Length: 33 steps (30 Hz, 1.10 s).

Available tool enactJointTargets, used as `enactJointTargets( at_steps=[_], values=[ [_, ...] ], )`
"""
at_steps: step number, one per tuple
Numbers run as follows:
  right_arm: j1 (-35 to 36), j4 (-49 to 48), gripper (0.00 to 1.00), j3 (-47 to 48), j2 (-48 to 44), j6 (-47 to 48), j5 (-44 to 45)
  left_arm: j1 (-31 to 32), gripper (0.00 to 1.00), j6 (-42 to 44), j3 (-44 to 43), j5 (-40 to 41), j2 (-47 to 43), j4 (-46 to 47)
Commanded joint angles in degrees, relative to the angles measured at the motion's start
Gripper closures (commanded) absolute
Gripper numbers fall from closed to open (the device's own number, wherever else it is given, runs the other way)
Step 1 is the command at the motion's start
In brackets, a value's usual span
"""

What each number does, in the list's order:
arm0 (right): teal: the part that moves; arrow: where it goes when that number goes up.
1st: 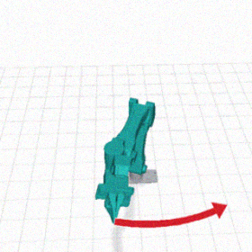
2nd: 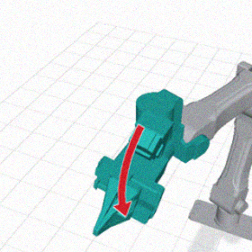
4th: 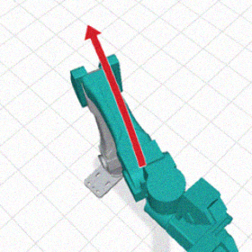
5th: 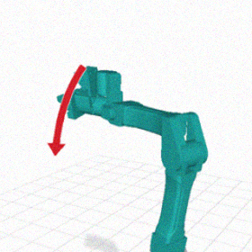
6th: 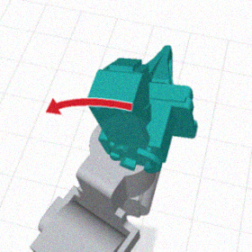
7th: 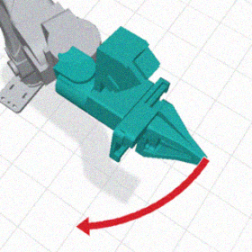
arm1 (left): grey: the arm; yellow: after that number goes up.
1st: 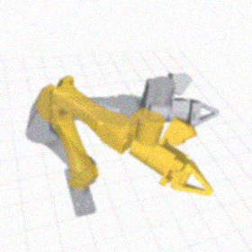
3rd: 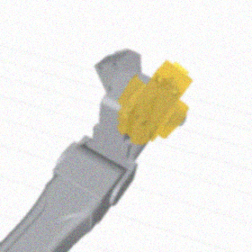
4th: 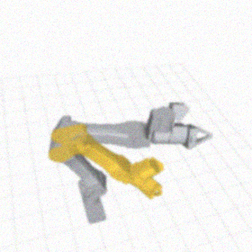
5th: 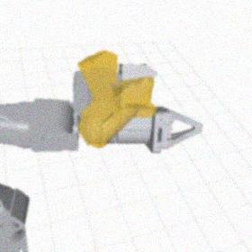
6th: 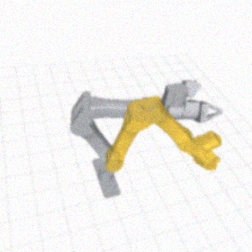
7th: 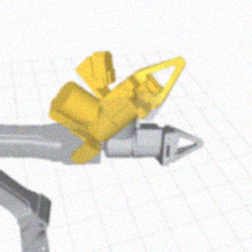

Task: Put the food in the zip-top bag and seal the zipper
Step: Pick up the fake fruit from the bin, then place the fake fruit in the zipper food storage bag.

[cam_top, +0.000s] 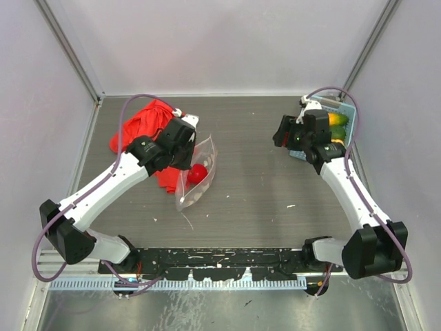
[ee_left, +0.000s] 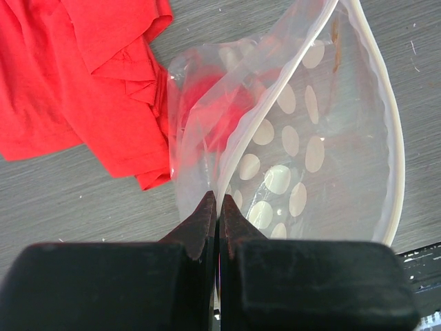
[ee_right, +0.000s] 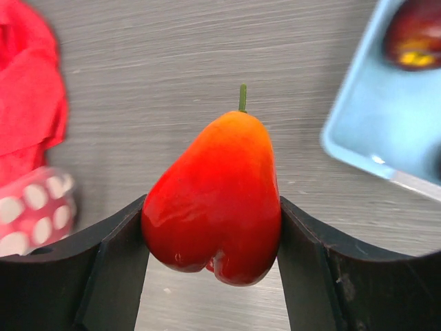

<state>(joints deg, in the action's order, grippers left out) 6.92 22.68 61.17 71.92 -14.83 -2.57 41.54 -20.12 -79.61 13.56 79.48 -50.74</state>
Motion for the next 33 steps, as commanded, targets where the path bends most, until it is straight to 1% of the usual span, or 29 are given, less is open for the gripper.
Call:
enactJointTargets(
  at_steps=[1,8,14,17,22,28,33],
  values=[
    [6.02,-2.18,0.53,-0.29,-4.86,-4.54,-1.21,-0.28,1.00,-0.01,0.28,-0.80,-3.14,3.02],
    [16.59,-4.14,0.53,1.02,-6.62,-10.78,-2.05,-0.23,1.00,-0.25,1.07,-1.46,-4.42,3.98],
    [25.08,-4.00,0.53,4.18,-6.26,-12.94,-2.88,-0.28,1.00,-0.75,1.72,-2.38,-4.77,5.56],
    [27.87,-5.19,0.53,4.66,-6.78,-14.08,-3.37,-0.31,1.00,-0.84,1.87,-2.77,-4.56,5.82],
    [32.17,-11.38,0.53,2.50,-6.86,-17.58,-4.02,-0.32,1.00,-1.36,1.93,-4.31,-4.07,6.00],
    [37.14,-21.63,0.53,-0.92,-5.68,-24.43,-3.34,-0.27,1.00,-2.28,2.67,-4.90,-4.40,6.96],
    [41.01,-25.01,0.53,-1.02,-2.37,-26.97,-1.75,-0.30,1.00,-2.29,2.35,-5.32,-4.28,6.62]
  ],
)
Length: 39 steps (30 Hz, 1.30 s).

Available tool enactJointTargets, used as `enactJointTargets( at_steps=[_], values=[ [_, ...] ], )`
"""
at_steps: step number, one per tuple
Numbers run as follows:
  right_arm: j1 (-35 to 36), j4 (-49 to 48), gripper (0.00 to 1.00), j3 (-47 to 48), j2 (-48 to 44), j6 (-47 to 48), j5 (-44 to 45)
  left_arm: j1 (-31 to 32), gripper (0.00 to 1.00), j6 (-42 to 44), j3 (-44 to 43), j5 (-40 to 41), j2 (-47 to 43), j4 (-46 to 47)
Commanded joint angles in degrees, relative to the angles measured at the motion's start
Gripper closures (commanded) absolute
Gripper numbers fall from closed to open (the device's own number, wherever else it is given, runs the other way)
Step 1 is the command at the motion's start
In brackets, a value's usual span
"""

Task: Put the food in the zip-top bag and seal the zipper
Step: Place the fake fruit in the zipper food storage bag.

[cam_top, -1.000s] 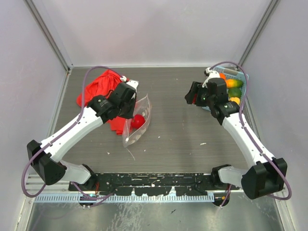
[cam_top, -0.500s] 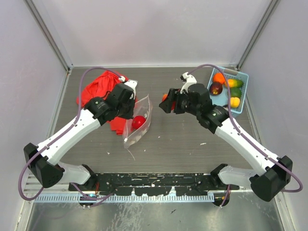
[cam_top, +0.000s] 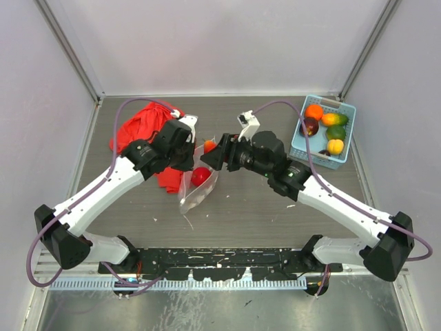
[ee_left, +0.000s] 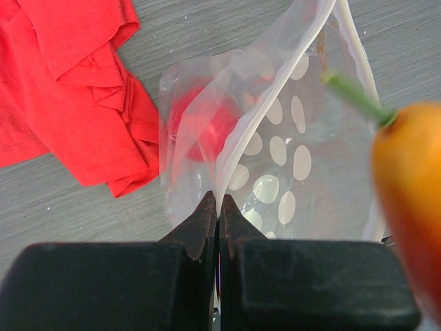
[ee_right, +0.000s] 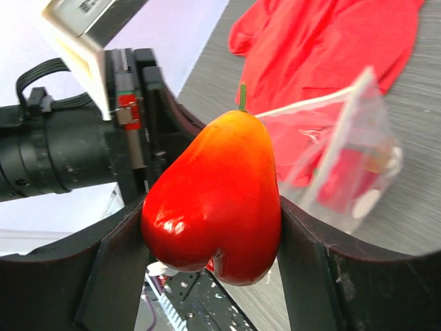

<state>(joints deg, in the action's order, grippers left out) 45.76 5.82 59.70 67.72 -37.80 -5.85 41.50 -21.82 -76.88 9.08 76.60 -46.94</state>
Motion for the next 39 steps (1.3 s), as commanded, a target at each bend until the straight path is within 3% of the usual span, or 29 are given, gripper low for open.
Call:
enactJointTargets(
  at_steps=[1,16,24,35,39],
  values=[
    [2.60,-8.86,0.53,0.32,2.42,-4.23,1.46,-0.27,1.00,-0.60,-0.33,-0.78,-1.49,2.88],
    [3.55,-9.77,0.50,-5.67,3.60,-2.77,5.73,-1.31,1.00,-1.32,-0.04,-0.09,-1.68,2.91],
    [3.55,-4.25,0.49,-3.24,5.40,0.90,-0.44,-1.81,1.00,-1.75,-0.20,-1.07,-0.80,2.73],
    [3.55,-4.03,0.49,-4.45,1.20,10.44,-6.79,-2.16,1.00,-1.82,-0.72,-1.51,0.92,2.02],
    [3.55,-3.15,0.50,-5.35,-0.73,11.86,-4.05,-2.13,1.00,-1.84,-0.72,-1.67,1.02,2.03]
  ],
)
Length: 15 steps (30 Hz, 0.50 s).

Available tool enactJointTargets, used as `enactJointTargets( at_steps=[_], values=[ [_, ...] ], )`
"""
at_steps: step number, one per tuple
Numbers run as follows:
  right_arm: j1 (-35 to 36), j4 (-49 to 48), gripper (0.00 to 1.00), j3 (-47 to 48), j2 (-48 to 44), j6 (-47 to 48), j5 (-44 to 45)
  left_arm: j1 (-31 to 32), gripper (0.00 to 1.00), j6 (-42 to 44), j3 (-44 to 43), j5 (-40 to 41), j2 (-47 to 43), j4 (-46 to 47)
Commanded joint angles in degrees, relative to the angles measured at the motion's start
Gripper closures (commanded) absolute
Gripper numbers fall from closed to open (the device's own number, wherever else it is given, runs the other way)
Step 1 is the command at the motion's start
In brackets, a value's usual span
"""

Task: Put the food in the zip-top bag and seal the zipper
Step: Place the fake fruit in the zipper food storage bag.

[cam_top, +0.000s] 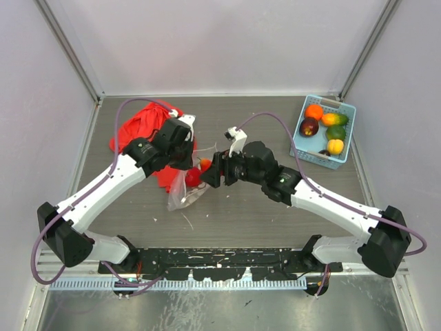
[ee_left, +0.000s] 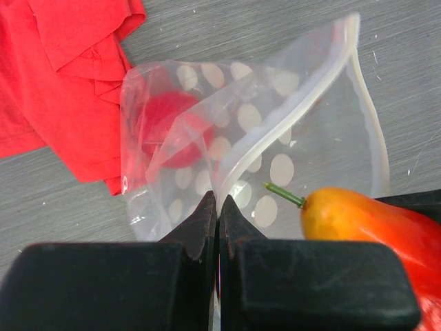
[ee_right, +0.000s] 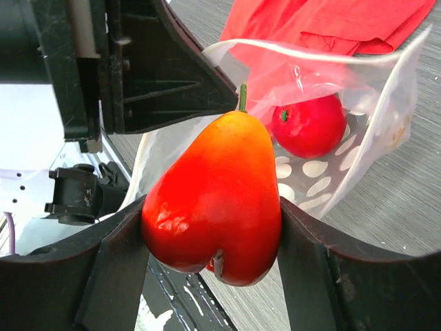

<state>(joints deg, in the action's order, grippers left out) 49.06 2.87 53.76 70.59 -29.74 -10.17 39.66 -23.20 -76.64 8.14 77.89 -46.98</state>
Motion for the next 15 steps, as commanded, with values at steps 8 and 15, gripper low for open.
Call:
enactJointTargets(
  at_steps=[8,15],
  values=[
    [0.25,3.33,0.48,1.82,-5.40,7.55,0.49,-0.29,1.00,-0.19,-0.81,-2.10,-0.42,2.48],
    [0.25,4.07,0.48,5.51,-0.41,8.40,-3.45,-0.33,1.00,0.34,-0.44,-4.56,-0.78,3.38]
  ],
)
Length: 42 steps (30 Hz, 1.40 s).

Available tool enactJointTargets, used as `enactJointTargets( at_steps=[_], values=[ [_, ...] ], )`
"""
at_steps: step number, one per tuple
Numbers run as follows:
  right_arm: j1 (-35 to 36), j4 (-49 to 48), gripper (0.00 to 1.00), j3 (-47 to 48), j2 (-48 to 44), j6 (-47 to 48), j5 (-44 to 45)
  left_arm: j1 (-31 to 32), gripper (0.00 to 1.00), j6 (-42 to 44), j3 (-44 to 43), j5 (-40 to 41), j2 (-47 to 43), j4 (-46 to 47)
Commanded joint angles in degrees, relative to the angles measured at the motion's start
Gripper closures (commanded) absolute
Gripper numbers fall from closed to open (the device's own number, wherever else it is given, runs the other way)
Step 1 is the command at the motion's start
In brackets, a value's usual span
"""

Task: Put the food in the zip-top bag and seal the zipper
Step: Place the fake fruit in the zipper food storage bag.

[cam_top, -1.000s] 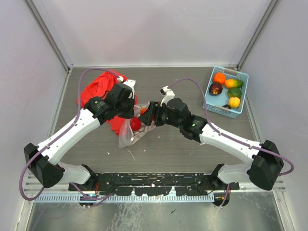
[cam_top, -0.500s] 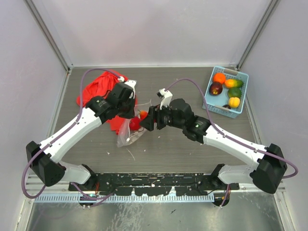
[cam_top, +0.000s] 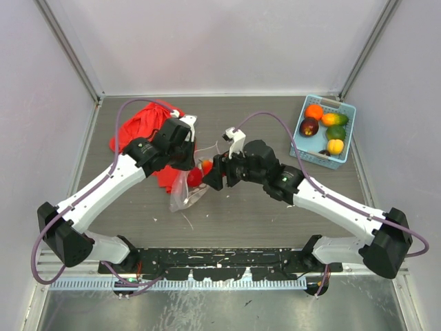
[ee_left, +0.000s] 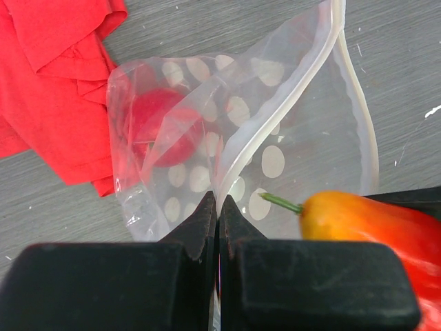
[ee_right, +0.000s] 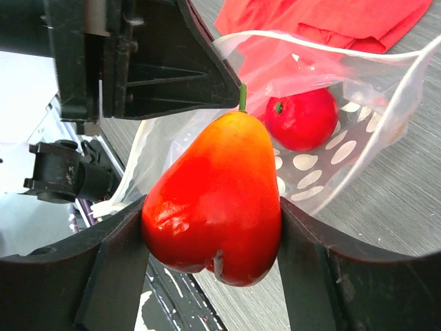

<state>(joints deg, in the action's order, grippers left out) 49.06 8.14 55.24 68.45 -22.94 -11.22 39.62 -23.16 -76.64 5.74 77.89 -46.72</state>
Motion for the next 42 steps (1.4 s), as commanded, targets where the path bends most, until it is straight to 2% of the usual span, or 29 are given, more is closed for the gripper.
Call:
enactJointTargets(
  at_steps=[1,8,15,23,29,36,42],
  values=[
    [0.25,-1.28,0.48,4.47,2.45,1.58,-2.50,-0.25,1.00,0.35,-0.44,-2.29,-0.74,3.08],
    [0.25,3.63,0.48,8.24,7.63,1.33,-1.81,-0.32,1.00,0.39,-0.43,-2.24,-0.93,3.13],
    [0.25,5.88,0.44,9.43,11.12,-0.36,-3.82,-0.30,1.00,0.31,-0.48,-2.24,-0.85,3.13],
    [0.25,5.65,0.32,10.14,13.34,-1.86,-6.73,-0.29,1.00,0.31,-0.39,-2.08,-0.81,3.13],
    [0.25,5.32,0.20,10.15,13.72,-2.47,-7.82,-0.26,1.00,0.31,-0.52,-2.05,-0.76,3.04],
    [0.25,6.82,0.17,11.38,12.91,-1.71,-8.16,-0.31,1.00,0.28,-0.53,-2.16,-0.71,2.95],
    [0.25,11.81,0.16,14.30,10.33,1.87,-3.70,-0.25,1.00,0.31,-0.53,-2.14,-0.76,2.99]
  ],
)
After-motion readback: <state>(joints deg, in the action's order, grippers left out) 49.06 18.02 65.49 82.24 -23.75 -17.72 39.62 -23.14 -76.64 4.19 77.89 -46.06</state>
